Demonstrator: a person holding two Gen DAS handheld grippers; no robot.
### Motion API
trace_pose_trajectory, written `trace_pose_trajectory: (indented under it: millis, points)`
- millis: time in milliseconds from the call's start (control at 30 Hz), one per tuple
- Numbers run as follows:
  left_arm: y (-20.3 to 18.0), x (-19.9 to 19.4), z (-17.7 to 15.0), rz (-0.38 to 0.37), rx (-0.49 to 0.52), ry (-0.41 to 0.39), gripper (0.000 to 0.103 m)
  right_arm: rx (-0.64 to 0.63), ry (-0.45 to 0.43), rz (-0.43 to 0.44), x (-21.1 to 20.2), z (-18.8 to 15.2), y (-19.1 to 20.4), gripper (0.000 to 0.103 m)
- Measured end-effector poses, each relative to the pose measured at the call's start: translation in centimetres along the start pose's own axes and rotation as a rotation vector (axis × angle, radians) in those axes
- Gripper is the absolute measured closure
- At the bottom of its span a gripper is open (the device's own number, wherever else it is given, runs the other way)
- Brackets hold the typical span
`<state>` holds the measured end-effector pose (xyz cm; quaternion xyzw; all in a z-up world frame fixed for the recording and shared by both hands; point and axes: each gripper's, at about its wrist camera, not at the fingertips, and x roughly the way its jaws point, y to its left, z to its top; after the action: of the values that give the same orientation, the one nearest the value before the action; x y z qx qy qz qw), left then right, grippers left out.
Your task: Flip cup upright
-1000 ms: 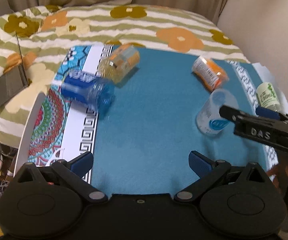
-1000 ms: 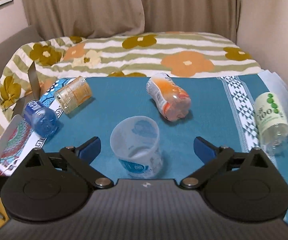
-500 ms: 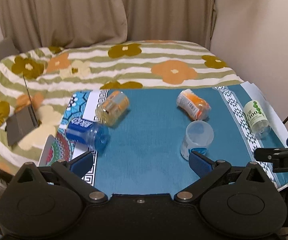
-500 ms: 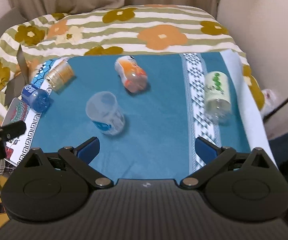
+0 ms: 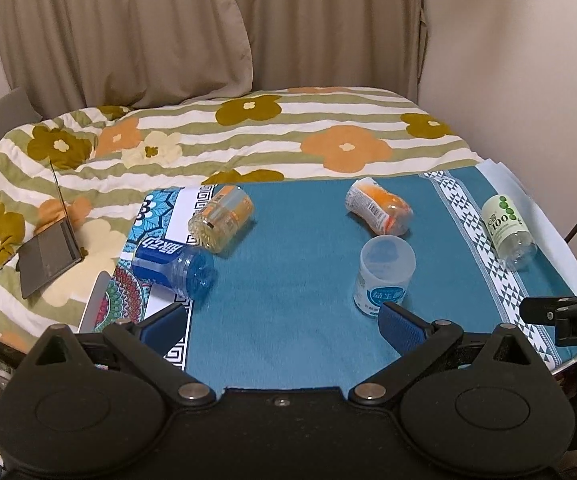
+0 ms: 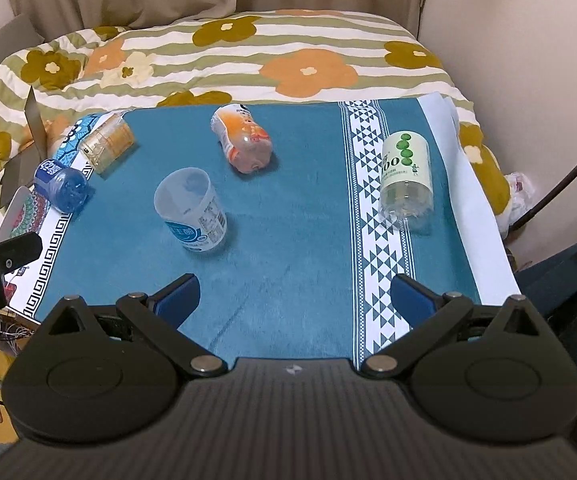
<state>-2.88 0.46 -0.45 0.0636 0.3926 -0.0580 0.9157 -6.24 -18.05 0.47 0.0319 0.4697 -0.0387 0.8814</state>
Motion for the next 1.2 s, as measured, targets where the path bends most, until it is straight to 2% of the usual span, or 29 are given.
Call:
trace_pose_trajectory:
  millis: [1200]
  points:
    - [-0.18,-0.29,0.46,-0.01,0.011,-0.02,0.0,0.004,-0.008,-0.002,-0.13,0.47,-0.2,0.0]
